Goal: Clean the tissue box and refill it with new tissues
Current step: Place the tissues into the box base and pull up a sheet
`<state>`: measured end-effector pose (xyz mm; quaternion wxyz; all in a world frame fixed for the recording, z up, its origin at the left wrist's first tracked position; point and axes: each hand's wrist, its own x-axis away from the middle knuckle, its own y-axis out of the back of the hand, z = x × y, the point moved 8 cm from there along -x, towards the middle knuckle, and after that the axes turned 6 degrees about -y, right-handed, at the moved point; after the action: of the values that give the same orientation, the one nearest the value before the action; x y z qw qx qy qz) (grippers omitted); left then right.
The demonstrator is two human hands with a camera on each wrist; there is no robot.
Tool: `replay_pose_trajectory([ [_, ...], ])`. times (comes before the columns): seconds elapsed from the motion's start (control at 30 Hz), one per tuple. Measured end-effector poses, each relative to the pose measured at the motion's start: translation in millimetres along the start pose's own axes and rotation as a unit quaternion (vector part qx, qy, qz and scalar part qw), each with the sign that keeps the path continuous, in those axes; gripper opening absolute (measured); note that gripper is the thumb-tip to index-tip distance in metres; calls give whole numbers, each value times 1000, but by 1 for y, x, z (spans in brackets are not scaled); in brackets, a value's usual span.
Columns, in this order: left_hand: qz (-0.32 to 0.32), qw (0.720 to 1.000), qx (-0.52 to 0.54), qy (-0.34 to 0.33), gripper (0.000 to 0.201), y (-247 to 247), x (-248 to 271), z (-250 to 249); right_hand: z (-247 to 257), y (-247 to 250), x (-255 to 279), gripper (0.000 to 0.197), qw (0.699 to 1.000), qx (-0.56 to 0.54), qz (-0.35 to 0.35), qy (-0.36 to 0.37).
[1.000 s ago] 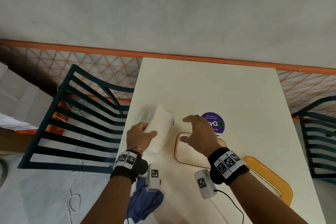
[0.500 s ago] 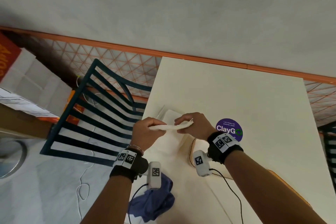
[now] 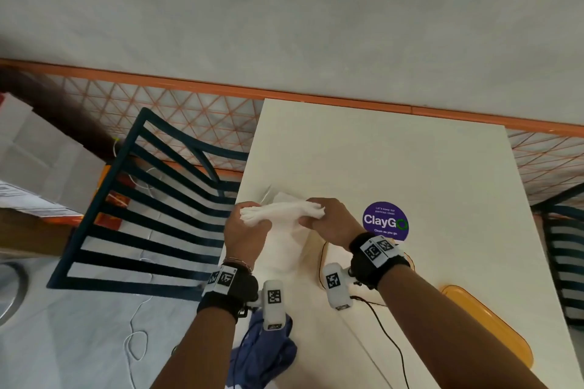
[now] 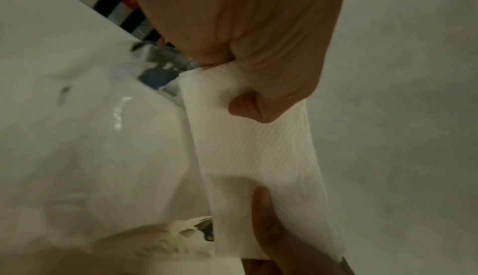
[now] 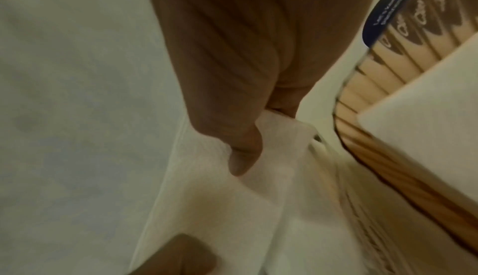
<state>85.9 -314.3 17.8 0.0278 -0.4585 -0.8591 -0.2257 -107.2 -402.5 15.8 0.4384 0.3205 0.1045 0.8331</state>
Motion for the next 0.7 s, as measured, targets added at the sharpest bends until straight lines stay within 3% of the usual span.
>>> replay_pose_trajectory([
  [0.1, 65, 997, 33, -14, 44, -10, 6, -26, -5, 35, 28, 18, 997, -69, -13, -37],
  [0.2, 177, 983, 30, -41, 47, -38, 21, -48, -20, 73, 73, 18, 989, -131, -18, -62],
  [0.3, 257, 966, 9, -12, 54, -76, 44, -41, -56, 97, 112, 14, 989, -101, -30, -106],
  [0.4, 272, 960, -61, 1, 61, -106, 63, -23, -103, 95, 129, 11, 985, -4, -24, -170],
  [0.53, 255, 950, -177, -30, 66, -125, 82, -13, -140, 85, 129, 11, 971, 62, -47, -227],
  [0.7, 235, 928, -278, -83, 70, -140, 95, -15, -152, 81, 119, 38, 955, 132, -93, -248],
])
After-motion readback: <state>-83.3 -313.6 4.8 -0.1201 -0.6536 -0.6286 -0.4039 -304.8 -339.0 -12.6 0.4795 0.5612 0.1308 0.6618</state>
